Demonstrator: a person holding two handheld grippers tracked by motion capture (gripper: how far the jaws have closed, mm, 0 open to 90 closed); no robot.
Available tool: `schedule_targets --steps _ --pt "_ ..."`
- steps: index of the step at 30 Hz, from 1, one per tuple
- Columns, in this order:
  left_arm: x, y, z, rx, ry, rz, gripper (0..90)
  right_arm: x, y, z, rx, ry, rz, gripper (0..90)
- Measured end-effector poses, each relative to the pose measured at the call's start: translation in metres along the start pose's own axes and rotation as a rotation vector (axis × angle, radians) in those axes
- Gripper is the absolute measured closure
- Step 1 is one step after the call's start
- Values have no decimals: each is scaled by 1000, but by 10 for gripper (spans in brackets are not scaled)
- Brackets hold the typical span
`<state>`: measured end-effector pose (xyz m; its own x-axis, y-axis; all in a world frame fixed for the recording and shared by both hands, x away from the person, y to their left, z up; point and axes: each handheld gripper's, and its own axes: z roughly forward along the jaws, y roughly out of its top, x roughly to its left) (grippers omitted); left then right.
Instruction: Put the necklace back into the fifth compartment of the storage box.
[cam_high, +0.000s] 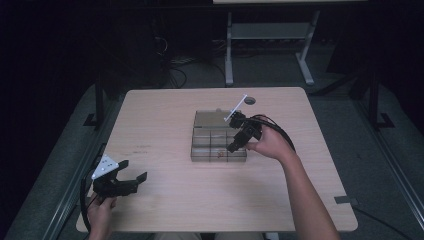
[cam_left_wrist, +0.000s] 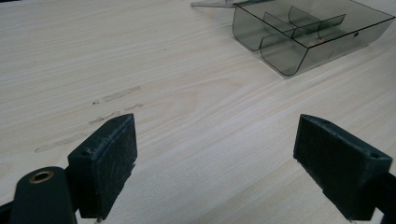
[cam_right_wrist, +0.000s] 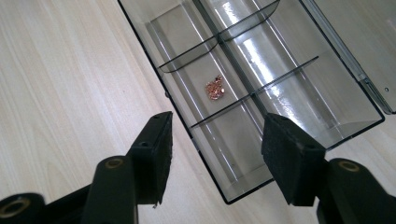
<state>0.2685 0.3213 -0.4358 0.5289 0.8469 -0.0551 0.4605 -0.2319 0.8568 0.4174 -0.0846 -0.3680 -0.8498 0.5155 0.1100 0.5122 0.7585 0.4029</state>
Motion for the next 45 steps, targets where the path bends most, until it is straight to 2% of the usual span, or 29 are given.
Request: schedule_targets --steps 27,45 --pt "0 0 0 0 5 -4 131 12 -24 -21 -41 -4 7 350" --pt "-2 0 1 4 2 5 131 15 -53 -26 -57 1 28 331"
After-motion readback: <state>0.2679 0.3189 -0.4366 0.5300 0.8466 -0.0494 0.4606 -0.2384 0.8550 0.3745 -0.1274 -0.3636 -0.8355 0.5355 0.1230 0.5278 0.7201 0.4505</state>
